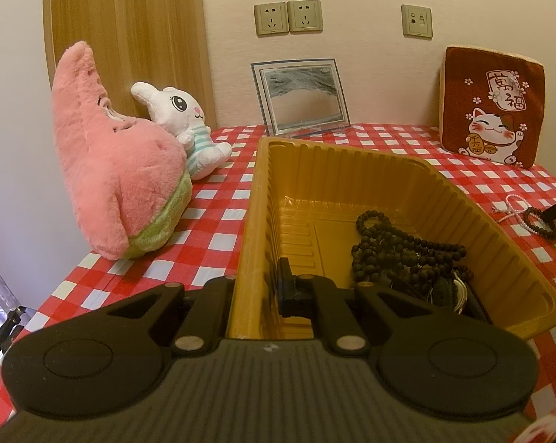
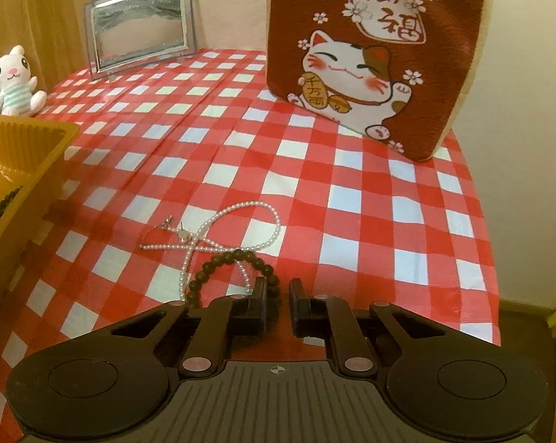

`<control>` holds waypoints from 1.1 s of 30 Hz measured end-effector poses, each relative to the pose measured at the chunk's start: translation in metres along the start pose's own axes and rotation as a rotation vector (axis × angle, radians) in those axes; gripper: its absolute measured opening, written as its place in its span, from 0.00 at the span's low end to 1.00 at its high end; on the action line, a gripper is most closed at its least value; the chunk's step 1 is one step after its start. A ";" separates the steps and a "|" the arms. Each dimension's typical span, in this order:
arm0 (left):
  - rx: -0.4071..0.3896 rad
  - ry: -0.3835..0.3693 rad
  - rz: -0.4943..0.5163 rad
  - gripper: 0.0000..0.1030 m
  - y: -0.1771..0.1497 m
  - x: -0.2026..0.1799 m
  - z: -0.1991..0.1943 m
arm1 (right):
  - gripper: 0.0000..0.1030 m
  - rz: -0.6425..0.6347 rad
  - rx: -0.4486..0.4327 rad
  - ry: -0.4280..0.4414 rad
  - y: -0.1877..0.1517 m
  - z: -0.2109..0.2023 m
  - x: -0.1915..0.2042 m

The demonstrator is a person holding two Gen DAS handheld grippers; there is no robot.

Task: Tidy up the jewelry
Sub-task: 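Reach the right tool to the pile and grasp the dark bead bracelet, then carry the dark bead bracelet into the orange tray and open the right tool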

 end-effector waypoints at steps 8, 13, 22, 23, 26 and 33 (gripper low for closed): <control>0.002 0.000 0.000 0.07 0.000 0.000 0.000 | 0.06 -0.013 0.002 -0.001 -0.001 0.003 0.001; 0.001 0.000 0.000 0.07 0.000 0.000 0.000 | 0.06 0.012 -0.030 0.017 0.002 -0.009 0.002; 0.001 0.000 0.002 0.07 0.000 0.000 0.000 | 0.06 0.033 -0.122 0.073 0.018 -0.051 0.017; 0.000 0.000 0.002 0.07 0.000 0.000 0.000 | 0.06 0.030 -0.131 0.082 0.020 -0.056 0.020; 0.000 0.000 0.001 0.07 -0.001 0.000 0.000 | 0.06 0.030 -0.158 0.132 0.025 -0.070 0.034; 0.000 0.000 0.001 0.07 -0.001 0.000 0.000 | 0.06 0.017 -0.180 0.342 0.034 -0.081 0.090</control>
Point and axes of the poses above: each gripper's, at about its wrist camera, not at the fingertips, and z roughly the way its jaws point, x to its left, y to its top, the point moved 1 cm from there along z, roughly the way its jaws point, and after that the axes turned 13 degrees about y, right-handed, at the moved point
